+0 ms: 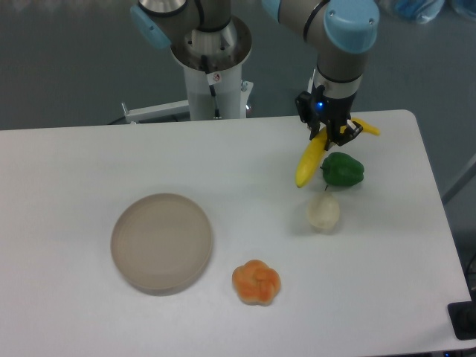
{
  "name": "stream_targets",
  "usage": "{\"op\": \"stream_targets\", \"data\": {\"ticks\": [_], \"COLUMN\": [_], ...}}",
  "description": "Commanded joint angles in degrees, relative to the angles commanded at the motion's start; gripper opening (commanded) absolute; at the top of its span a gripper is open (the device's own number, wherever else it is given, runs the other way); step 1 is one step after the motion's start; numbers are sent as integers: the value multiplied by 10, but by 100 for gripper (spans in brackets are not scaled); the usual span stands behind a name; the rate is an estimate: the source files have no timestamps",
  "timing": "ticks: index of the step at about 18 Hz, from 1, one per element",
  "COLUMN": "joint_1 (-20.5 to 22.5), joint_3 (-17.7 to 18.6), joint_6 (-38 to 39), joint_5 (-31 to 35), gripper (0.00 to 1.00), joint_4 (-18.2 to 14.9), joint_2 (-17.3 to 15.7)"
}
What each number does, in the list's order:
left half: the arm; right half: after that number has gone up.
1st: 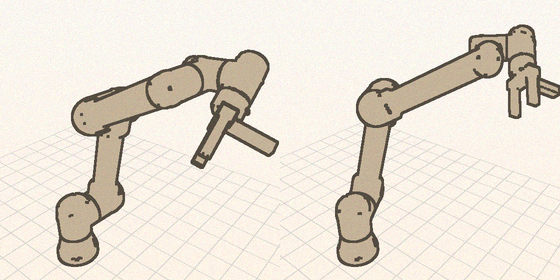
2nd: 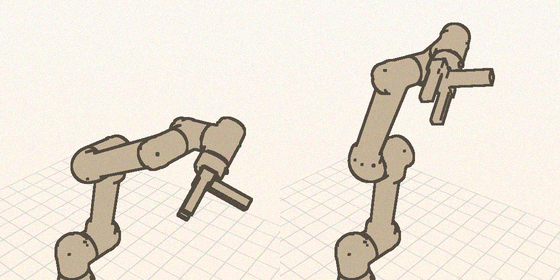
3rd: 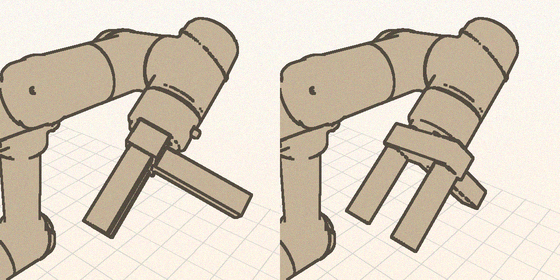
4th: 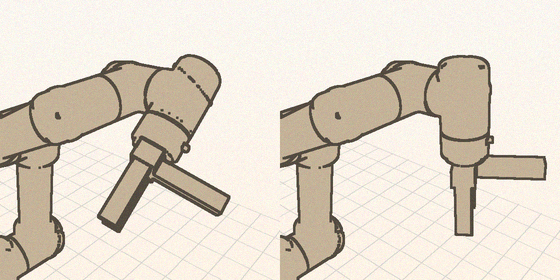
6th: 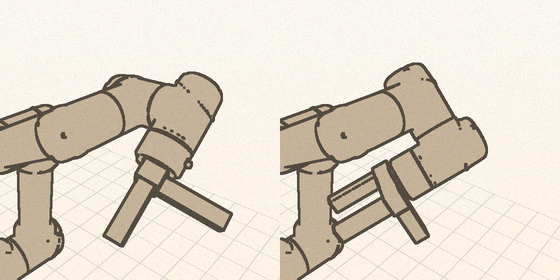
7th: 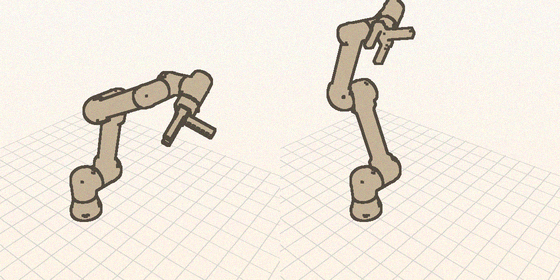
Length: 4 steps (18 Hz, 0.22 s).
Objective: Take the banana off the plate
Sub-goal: 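Carry the held banana over beside the green pepper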
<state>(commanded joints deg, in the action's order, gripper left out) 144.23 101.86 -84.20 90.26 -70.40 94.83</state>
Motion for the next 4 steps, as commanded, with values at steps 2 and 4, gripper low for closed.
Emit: {"op": "stream_targets", "data": {"ticks": [2,4], "joint_1": [-2,-4], "joint_3": [0,0], "joint_6": [0,0], "joint_5": [-1,-1], "gripper": [24,24], "joint_4": [0,-1], "joint_2": [1,2]}}
